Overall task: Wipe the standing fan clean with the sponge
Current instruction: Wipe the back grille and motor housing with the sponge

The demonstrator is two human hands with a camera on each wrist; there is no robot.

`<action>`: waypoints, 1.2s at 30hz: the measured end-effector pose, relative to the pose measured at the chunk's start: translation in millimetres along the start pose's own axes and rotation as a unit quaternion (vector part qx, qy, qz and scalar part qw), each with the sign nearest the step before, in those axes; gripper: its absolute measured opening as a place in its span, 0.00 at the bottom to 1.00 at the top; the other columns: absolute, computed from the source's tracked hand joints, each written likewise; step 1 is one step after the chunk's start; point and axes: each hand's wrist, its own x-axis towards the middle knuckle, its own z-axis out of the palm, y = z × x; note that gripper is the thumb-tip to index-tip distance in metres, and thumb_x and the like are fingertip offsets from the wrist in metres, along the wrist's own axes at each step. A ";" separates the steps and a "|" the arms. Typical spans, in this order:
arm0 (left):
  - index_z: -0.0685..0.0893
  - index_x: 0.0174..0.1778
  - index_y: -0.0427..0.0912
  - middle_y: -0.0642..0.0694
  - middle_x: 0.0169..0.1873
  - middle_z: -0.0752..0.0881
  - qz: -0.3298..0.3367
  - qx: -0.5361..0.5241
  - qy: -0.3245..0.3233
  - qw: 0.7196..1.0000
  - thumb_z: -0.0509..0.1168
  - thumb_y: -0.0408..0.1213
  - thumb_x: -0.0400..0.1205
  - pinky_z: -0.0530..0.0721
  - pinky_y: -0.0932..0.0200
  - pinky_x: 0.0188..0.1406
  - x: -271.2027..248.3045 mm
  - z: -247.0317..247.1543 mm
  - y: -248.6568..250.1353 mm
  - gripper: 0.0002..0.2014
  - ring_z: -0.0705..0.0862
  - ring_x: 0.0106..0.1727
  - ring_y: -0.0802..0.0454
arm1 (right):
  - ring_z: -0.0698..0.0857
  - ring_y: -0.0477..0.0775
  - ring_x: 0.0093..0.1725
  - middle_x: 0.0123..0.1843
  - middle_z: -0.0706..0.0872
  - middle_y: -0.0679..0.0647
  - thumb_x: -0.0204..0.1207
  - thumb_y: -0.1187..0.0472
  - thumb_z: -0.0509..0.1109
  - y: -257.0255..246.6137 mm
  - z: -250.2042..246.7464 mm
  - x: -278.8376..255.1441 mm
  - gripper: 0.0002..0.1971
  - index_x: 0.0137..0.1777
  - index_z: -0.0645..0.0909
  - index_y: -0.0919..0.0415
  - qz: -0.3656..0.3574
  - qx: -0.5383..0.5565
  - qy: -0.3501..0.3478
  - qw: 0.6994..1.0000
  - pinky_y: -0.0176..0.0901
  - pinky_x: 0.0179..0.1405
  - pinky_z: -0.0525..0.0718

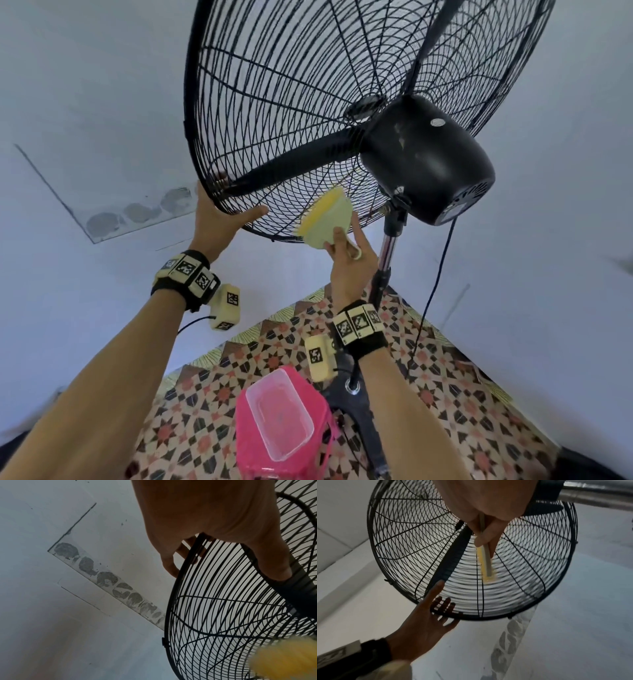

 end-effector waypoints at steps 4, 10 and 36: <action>0.70 0.75 0.48 0.55 0.67 0.79 0.001 -0.007 -0.008 1.000 0.88 0.57 0.63 0.78 0.62 0.69 1.8 3.7 -0.7 0.49 0.78 0.68 0.68 | 0.92 0.50 0.53 0.60 0.91 0.60 0.83 0.69 0.74 -2.5 9.3 12.6 0.25 0.80 0.78 0.63 -0.006 0.060 0.049 0.997 0.52 0.51 0.94; 0.69 0.79 0.46 0.51 0.72 0.79 -0.008 0.005 -0.004 1.000 0.88 0.63 0.61 0.78 0.48 0.78 3.3 -0.2 -9.5 0.56 0.78 0.74 0.58 | 0.93 0.49 0.55 0.61 0.91 0.55 0.83 0.66 0.74 23.9 -1.8 -16.9 0.24 0.79 0.78 0.62 -0.003 -0.032 -0.026 0.999 0.52 0.49 0.94; 0.71 0.76 0.43 0.50 0.67 0.79 0.009 -0.005 -0.012 1.000 0.88 0.59 0.64 0.80 0.55 0.73 -0.7 3.8 -11.5 0.50 0.80 0.68 0.60 | 0.93 0.52 0.58 0.62 0.91 0.50 0.83 0.68 0.74 37.3 6.2 -36.4 0.24 0.78 0.80 0.59 -0.056 0.001 0.061 0.997 0.53 0.47 0.94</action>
